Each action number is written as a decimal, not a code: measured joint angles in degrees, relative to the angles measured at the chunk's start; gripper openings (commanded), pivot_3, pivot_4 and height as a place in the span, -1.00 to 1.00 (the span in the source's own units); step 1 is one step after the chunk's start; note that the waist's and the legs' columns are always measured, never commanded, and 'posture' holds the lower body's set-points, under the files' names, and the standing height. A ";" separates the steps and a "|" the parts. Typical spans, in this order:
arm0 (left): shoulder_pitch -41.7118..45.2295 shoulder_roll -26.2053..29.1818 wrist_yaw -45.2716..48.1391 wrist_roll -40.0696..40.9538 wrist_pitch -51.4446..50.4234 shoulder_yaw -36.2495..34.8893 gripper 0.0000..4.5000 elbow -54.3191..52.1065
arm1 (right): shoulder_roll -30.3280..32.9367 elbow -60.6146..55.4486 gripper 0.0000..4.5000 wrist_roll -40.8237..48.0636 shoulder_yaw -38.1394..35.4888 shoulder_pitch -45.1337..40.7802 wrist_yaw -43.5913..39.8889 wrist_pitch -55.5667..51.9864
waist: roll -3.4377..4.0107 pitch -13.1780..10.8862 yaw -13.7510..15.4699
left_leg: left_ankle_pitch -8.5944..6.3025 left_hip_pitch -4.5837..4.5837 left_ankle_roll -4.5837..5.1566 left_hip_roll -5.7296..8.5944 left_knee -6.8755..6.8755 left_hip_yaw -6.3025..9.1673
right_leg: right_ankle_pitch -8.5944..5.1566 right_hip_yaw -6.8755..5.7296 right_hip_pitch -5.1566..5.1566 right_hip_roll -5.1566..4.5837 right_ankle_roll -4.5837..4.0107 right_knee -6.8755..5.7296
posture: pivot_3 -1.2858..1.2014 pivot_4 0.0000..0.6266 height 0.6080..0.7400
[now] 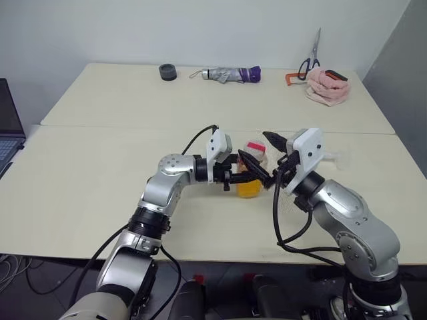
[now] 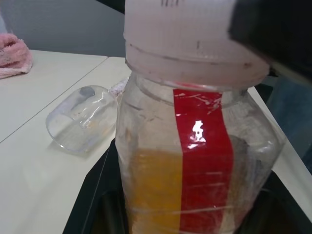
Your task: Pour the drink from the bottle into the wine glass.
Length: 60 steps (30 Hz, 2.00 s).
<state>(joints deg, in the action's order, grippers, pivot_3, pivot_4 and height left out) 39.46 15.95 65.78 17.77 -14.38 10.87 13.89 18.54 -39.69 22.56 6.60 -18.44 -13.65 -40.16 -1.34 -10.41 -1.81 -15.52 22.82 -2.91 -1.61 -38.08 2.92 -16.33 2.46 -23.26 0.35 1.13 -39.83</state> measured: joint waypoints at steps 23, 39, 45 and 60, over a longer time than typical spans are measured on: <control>0.24 -0.06 2.59 -0.19 1.01 1.49 -0.15 0.06 | 15.75 14.76 -0.15 7.13 -1.15 -8.90 -30.90 8.85 | 0.01 -0.01 -0.10 | -0.01 -0.05 0.02 0.01 -0.01 0.00 | 0.00 -0.02 0.04 0.03 0.00 0.02 | 0.03 -0.52 1.00; 0.59 1.80 1.17 -0.08 -0.59 0.95 -0.15 -0.23 | 14.75 10.63 0.79 12.06 -9.99 -4.34 -24.95 3.78 | 0.01 -0.01 0.14 | -0.01 0.07 0.02 0.04 0.00 0.04 | 0.00 -0.02 0.01 -0.06 -0.01 0.07 | 0.03 -0.52 1.00; 0.65 1.30 1.21 -0.09 -0.31 0.99 -0.15 0.11 | 7.01 -3.03 0.79 10.12 -5.80 0.13 -8.85 -2.65 | 0.01 -0.01 -0.08 | 0.00 0.02 0.00 0.00 -0.01 0.03 | -0.01 0.03 0.01 0.01 -0.01 -0.02 | 0.03 -0.52 1.00; 1.97 0.03 2.43 -1.43 1.89 1.17 -0.15 3.04 | 3.91 -1.76 0.79 0.04 0.30 -1.22 -0.39 -4.02 | 0.01 -0.01 0.01 | 0.00 0.03 0.01 0.00 0.00 0.03 | -0.01 0.00 0.01 0.03 -0.01 0.03 | 0.03 -0.52 1.00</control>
<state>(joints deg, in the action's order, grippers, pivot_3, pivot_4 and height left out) 41.43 15.98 68.20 16.34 -12.49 12.04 16.92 22.44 -41.45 22.60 6.90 -19.66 -14.04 -44.17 -1.32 -10.42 -1.80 -15.52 22.85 -2.90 -1.61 -38.09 2.96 -16.34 2.47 -23.26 0.37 1.11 -39.81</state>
